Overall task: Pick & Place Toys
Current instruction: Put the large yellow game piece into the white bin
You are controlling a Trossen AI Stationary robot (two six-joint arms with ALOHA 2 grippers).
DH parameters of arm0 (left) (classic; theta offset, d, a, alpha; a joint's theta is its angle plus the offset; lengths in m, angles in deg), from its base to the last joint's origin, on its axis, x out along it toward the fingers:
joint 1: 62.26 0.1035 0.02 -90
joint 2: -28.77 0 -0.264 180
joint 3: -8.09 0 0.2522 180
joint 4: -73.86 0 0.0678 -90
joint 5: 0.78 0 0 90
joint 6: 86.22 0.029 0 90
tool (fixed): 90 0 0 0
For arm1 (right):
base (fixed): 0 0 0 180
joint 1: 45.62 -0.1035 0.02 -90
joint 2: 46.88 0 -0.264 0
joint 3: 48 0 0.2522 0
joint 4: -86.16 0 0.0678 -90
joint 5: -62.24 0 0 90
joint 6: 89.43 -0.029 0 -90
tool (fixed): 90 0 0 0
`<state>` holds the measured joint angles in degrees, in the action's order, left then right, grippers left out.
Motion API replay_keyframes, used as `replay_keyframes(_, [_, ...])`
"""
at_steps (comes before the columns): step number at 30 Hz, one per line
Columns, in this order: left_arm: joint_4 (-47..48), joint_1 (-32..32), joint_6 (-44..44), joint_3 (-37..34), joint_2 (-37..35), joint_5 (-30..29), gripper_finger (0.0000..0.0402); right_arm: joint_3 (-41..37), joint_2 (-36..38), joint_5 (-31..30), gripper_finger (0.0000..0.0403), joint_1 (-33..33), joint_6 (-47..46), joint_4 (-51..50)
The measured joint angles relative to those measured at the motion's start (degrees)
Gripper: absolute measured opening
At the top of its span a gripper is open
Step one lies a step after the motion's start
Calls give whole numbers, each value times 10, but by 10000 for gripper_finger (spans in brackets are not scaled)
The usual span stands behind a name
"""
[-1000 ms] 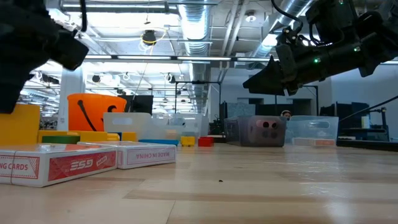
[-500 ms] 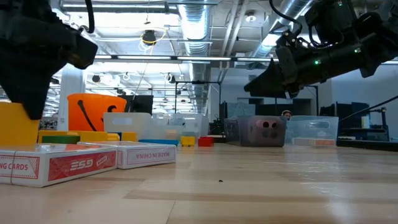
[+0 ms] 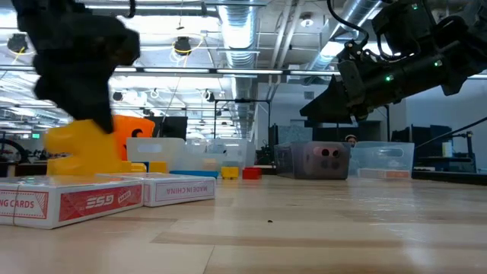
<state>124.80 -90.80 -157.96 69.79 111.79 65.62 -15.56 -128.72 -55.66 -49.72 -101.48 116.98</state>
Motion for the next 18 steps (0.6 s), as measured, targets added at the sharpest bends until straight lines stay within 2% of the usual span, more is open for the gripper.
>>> replay_keyframes(4, [-66,3,58,0,0,-80,126,0,0,0,249,0,0,7])
replay_keyframes(7, [-115,13,124,0,0,-117,126,0,0,-3,249,0,0,17])
replay_keyframes(18, [-212,92,332,0,0,-144,126,0,0,-5,249,0,0,22])
